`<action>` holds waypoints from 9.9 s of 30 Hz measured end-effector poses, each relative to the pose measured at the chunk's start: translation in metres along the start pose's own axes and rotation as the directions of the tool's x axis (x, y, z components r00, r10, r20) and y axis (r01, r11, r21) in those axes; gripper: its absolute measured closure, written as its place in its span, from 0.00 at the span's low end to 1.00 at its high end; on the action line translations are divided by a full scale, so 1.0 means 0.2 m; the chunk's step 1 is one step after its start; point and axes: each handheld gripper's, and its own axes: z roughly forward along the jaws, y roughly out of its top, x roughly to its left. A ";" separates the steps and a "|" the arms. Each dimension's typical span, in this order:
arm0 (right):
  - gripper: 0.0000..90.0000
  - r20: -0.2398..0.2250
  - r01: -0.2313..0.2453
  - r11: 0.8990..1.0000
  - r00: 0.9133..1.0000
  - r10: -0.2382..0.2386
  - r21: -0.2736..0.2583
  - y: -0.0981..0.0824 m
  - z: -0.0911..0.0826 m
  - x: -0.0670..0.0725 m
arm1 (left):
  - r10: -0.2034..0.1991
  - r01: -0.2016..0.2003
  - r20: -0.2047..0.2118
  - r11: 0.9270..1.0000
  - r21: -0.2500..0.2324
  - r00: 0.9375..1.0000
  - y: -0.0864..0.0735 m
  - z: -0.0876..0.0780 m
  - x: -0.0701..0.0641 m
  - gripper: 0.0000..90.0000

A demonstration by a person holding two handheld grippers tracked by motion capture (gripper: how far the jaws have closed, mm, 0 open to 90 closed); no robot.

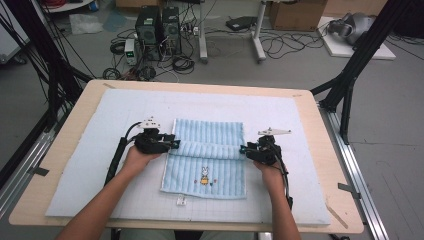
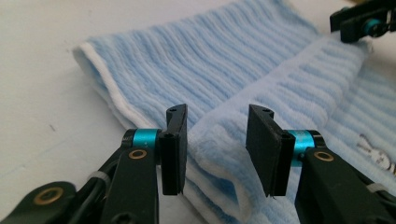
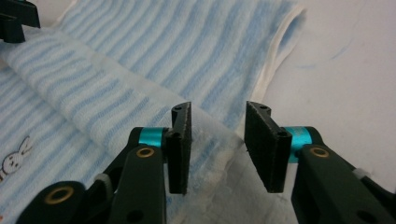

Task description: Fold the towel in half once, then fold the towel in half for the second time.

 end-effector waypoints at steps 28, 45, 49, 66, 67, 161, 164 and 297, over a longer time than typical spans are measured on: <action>0.91 -0.045 0.126 0.992 0.991 -0.127 -0.032 -0.11 -0.18 0.16 | 0.026 -0.014 0.083 0.990 -0.140 0.996 -0.17 -0.27 -0.13 0.96; 0.90 -0.027 0.170 0.985 0.985 -0.171 -0.036 -0.28 -0.30 0.33 | 0.042 -0.037 0.044 0.992 -0.124 0.998 -0.30 -0.39 -0.29 0.96; 0.90 -0.024 0.181 0.983 0.983 -0.182 -0.031 -0.31 -0.33 0.36 | 0.042 -0.037 0.045 0.993 -0.110 0.998 -0.33 -0.41 -0.32 0.96; 0.73 -0.048 0.156 0.988 0.986 -0.157 -0.016 -0.38 -0.38 0.41 | -0.034 0.037 0.047 0.996 -0.082 0.998 -0.40 -0.46 -0.37 0.65; 0.68 -0.059 0.125 0.992 0.990 -0.127 -0.035 -0.38 -0.38 0.40 | -0.041 0.045 0.047 0.994 -0.100 0.998 -0.39 -0.47 -0.36 0.60; 0.11 0.162 0.098 0.990 0.984 -0.081 -0.100 -0.07 -0.21 0.04 | -0.130 0.106 -0.059 0.947 -0.303 0.990 -0.15 -0.39 0.10 0.20; 0.11 0.151 0.102 0.990 0.985 -0.086 -0.098 -0.07 -0.20 0.04 | -0.117 0.094 -0.066 0.953 -0.287 0.991 -0.15 -0.38 0.09 0.23; 0.92 0.027 0.107 0.985 0.994 -0.104 -0.135 0.27 0.07 0.01 | -0.110 0.110 0.010 0.968 -0.224 0.994 0.11 -0.12 0.17 0.96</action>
